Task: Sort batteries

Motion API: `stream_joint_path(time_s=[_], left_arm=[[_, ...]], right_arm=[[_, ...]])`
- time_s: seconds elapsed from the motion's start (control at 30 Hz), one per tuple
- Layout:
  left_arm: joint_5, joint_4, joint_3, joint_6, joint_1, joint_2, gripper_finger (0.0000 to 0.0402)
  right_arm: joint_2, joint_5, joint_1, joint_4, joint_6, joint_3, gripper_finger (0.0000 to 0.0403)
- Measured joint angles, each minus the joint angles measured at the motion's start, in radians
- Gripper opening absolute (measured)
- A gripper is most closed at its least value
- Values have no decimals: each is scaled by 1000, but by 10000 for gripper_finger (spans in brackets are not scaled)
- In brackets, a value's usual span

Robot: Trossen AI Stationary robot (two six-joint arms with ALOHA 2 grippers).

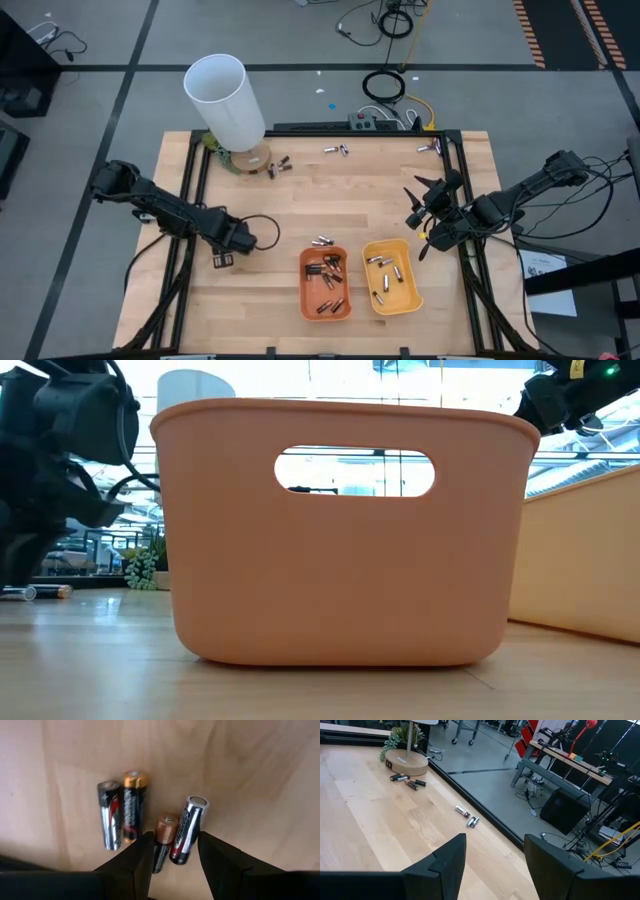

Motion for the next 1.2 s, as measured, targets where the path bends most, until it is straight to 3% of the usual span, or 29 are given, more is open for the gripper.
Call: stream_joint_path(time_s=[0.83, 1.03, 1.2], left_arm=[[-54, 49, 47, 24, 1, 0, 162], [46, 33, 51, -3, 1, 0, 162], [30, 38, 50, -28, -7, 0, 162]], right_arm=[[0, 5, 0, 29, -5, 0, 192], [0, 5, 0, 29, -6, 0, 192], [0, -2, 0, 29, -8, 0, 192]])
